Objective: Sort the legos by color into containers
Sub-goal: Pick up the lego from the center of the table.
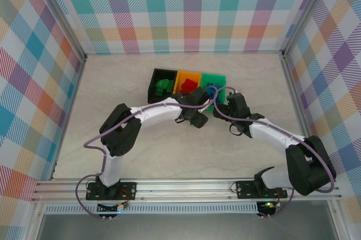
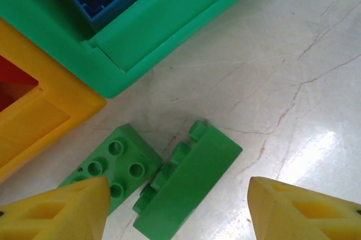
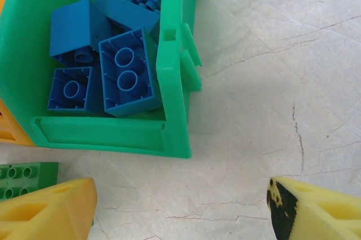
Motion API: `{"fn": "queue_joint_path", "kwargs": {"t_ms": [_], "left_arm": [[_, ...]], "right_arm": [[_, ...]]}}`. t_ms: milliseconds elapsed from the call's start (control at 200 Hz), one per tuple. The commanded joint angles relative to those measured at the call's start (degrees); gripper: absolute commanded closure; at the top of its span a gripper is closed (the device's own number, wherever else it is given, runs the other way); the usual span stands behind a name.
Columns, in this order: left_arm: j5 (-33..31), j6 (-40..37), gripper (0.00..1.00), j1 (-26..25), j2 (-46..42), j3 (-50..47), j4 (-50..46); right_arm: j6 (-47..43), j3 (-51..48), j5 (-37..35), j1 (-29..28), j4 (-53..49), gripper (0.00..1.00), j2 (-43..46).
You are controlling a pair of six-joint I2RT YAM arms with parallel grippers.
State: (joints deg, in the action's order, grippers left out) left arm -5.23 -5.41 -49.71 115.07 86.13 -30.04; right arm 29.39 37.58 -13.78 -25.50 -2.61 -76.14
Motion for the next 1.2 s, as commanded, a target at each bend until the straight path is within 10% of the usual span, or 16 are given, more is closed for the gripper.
{"fn": "queue_joint_path", "kwargs": {"t_ms": [0, 595, 1195], "left_arm": [[0.01, -1.84, 0.36, 0.59, 2.29, 1.78, -2.18], [5.44, 2.93, 0.46, 0.84, -0.71, -4.71, 2.6], [4.53, 9.98, 0.8, 0.78, -7.21, -11.05, 8.49]], "right_arm": [[0.84, -0.22, 1.34, 0.24, 1.16, 0.2, -0.72], [1.11, -0.28, 2.0, 0.22, 1.54, 0.2, -0.81], [1.11, -0.13, 2.42, 0.23, 1.19, 0.2, -0.97]]}}
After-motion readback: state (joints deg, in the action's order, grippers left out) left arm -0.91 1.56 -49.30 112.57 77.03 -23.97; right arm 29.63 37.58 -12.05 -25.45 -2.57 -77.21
